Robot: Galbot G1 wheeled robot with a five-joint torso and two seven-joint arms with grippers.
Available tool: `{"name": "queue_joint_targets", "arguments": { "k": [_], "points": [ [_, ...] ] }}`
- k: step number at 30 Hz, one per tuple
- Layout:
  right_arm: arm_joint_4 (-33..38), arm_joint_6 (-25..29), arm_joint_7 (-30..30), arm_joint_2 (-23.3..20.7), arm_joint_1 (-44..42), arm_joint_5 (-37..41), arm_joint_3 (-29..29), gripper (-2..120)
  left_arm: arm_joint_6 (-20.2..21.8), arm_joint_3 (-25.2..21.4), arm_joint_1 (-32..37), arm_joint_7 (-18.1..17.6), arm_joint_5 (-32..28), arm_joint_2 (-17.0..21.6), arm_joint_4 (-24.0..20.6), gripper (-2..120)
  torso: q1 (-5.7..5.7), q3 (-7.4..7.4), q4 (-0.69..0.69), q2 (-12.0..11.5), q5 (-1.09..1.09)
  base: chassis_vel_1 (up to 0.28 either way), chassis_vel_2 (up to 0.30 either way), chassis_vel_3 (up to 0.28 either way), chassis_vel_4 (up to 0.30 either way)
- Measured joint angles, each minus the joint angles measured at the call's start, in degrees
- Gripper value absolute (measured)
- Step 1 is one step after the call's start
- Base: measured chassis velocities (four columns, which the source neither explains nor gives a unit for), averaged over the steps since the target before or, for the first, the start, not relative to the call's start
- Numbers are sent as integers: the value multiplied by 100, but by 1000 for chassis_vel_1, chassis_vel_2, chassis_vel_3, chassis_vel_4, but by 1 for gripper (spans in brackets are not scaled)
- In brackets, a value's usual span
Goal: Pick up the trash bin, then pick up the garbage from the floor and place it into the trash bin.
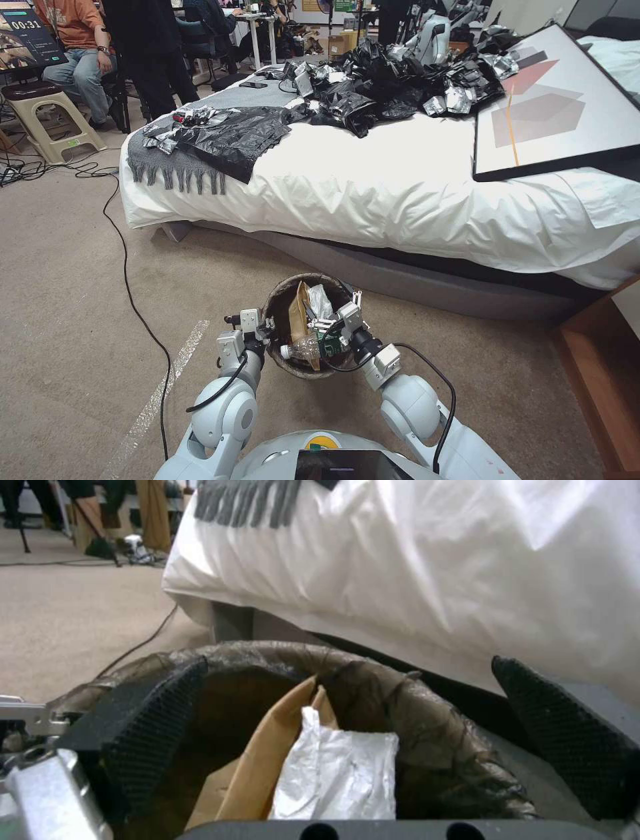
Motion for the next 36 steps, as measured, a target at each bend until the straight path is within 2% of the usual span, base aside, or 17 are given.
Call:
{"name": "queue_joint_targets", "arguments": {
  "k": [10, 15, 18, 19, 22, 29, 36],
  "points": [
    [224, 9, 5, 7, -12, -24, 107, 100, -1, -9, -6, 21, -11, -5, 49, 0, 0, 0, 0, 0, 0, 0, 0, 0, 0],
    [588, 18, 146, 113, -102, -136, 340, 100, -48, -35, 6, 80, 44, 5, 76, 0, 0, 0, 0, 0, 0, 0, 0, 0, 0],
    [1004, -87, 520, 405, -264, -199, 631, 100, -147, -49, 12, 106, 47, 39, 77, 0, 0, 0, -1, 0, -1, 0, 0, 0, 0],
    [1185, -194, 926, 741, -453, -280, 894, 100, -188, -61, 22, 109, 46, 62, 76, 0, 0, 0, 0, 0, 0, 0, 0, 0, 0],
    [1230, -271, 1171, 957, -650, -310, 1154, 100, -271, -73, 42, 147, 91, 70, 76, 0, 0, 0, -1, 0, 0, 0, 0, 0, 0],
    [1063, 102, 1057, 1237, -927, -438, 1734, 100, -370, -93, 56, 195, 75, 86, 76, 0, 0, 0, 0, 0, 0, 0, 0, 0, 0],
    [837, 294, 1026, 1407, -1014, -480, 1977, 100, -393, -100, 48, 196, 45, 116, 70, 0, 0, 0, 0, 0, 0, 0, 0, 0, 0]
  ]
}}
